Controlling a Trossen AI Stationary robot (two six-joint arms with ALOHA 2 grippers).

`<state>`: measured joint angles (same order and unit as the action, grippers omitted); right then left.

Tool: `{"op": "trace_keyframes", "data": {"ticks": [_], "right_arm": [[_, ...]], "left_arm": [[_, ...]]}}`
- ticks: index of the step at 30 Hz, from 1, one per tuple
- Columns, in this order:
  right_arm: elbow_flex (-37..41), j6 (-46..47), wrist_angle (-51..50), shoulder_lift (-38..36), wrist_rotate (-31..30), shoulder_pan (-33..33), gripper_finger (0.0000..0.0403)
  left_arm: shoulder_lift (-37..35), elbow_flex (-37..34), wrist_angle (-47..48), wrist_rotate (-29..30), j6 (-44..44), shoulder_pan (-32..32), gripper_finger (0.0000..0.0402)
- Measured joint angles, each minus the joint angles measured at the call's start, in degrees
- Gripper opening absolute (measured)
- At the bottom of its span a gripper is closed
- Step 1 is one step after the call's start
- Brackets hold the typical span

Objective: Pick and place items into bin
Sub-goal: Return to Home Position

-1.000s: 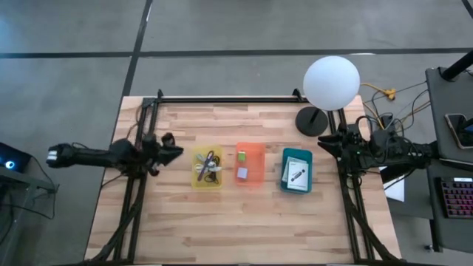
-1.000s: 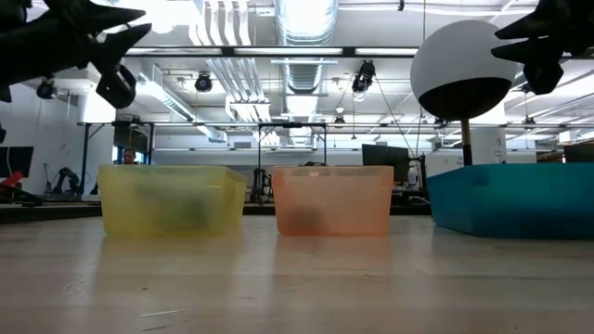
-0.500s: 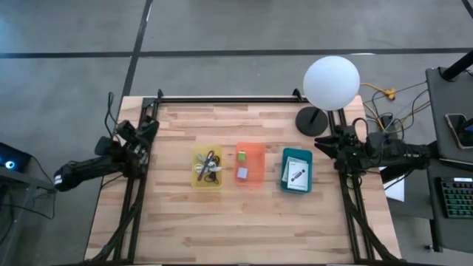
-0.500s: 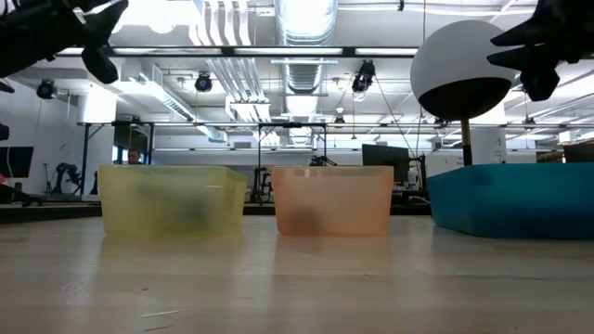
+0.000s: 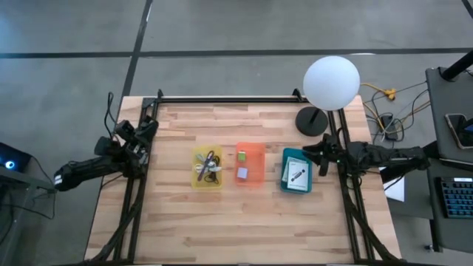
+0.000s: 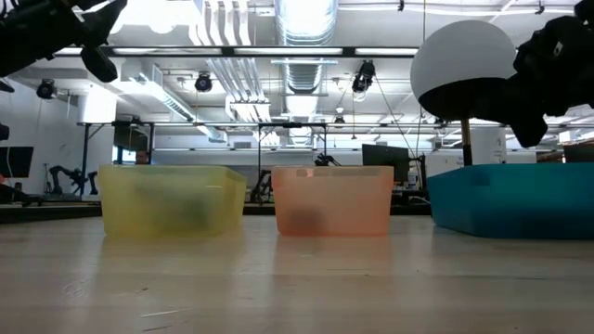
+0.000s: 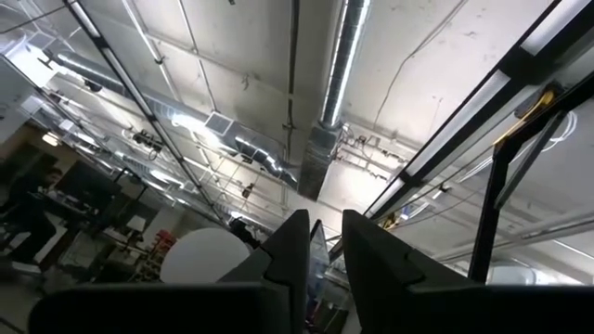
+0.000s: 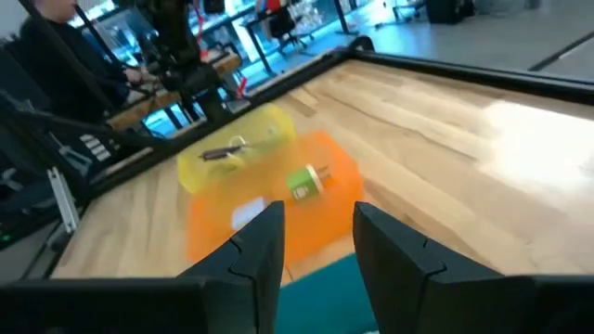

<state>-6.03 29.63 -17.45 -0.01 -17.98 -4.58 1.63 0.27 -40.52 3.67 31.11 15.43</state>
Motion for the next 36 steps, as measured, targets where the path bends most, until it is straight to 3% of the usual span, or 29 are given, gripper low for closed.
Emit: {"op": "trace_keyframes", "data": {"ticks": [6,11,14,29,34,36], "right_arm": [[0.49,-0.04,2.03,0.0,-0.02,0.0,0.011],[5.52,0.08,22.48,0.0,-0.05,-0.01,0.0107],[5.49,0.13,26.26,0.0,0.22,-0.02,0.0108],[5.52,0.15,26.83,0.0,0.09,-0.42,0.0102],[5.43,-12.34,28.39,0.0,1.59,-0.44,0.01],[5.43,-21.34,29.77,0.0,4.25,-0.68,0.0101]], "left_arm": [[0.0,0.0,-0.01,0.07,0.0,-0.01,0.0052],[0.49,0.0,-0.05,0.0,0.0,-0.01,0.0052],[1.05,0.0,-0.01,-0.03,0.0,-0.01,0.0052],[3.61,0.0,0.07,0.03,0.0,-0.01,0.0052],[3.58,0.0,0.03,0.0,0.0,-0.01,0.0052],[3.56,0.0,0.02,0.01,0.0,-0.01,0.0052]]}}
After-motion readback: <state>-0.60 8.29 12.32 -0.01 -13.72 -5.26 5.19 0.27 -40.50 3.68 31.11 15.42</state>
